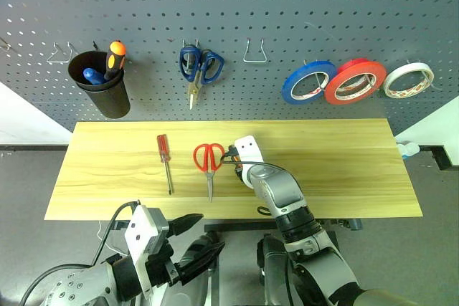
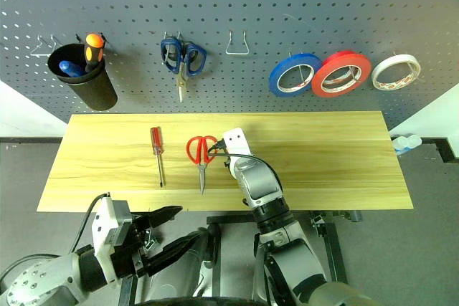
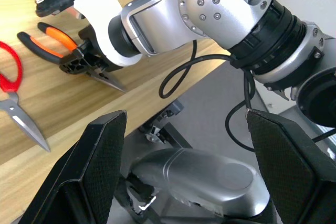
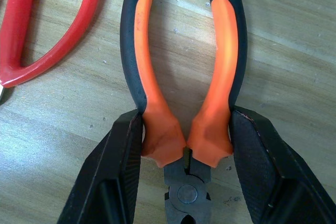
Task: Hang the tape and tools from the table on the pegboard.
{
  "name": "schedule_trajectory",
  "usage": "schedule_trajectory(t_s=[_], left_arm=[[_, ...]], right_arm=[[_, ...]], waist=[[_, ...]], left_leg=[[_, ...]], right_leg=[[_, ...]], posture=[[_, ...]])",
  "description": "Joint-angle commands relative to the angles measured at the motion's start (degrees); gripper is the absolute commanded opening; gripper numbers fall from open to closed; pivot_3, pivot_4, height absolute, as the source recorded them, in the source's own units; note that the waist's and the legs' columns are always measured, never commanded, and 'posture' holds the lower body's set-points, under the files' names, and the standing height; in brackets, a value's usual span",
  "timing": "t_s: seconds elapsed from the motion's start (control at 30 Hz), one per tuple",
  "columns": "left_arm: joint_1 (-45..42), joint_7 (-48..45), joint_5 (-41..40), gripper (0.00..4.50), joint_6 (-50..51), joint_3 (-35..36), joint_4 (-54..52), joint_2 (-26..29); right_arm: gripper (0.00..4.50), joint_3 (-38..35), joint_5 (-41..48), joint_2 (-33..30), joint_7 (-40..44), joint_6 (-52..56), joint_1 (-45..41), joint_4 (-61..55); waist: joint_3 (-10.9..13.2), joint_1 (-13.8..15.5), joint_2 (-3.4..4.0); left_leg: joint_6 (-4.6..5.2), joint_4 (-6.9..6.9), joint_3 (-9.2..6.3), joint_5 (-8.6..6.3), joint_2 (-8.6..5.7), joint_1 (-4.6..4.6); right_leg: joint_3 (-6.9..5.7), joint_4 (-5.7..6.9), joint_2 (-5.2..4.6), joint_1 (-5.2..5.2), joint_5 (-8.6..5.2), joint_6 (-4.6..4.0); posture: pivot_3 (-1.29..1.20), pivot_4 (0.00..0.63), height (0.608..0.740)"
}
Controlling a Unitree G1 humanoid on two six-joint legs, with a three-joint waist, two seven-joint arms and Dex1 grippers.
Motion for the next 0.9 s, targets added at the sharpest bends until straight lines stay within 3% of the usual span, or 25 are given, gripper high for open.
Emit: schedule_trajectory(t_s=[0.03,0.9], left_arm=[[0.2,-0.2,-0.1,3.8,-1.3,0.1,-1.5,-0.1],[-9.4,-2.6,2.8,3.8,-2.5,-3.2,6.1,-1.1]], right_arm=[[2.11,0.0,-0.8,-0.6,0.0,1.0,1.6,0.8],[2.11,2.7,0.4,-7.6,6.0,12.6,7.7,-20.4]], waist=[[0.0,0.0,0.0],[-0.1,0.0,-0.05]], left_leg=[[0.0,0.0,0.0,0.0,0.0,0.0],[-0.1,-0.04,0.0,0.06,-0.03,-0.12]], right_leg=[[0.0,0.0,0.0,0.0,0.0,0.0],[-0.03,0.04,0.03,-0.14,0.13,0.24]], posture=[[-0.09,0.358,0.68],[-0.1,0.267,0.68]])
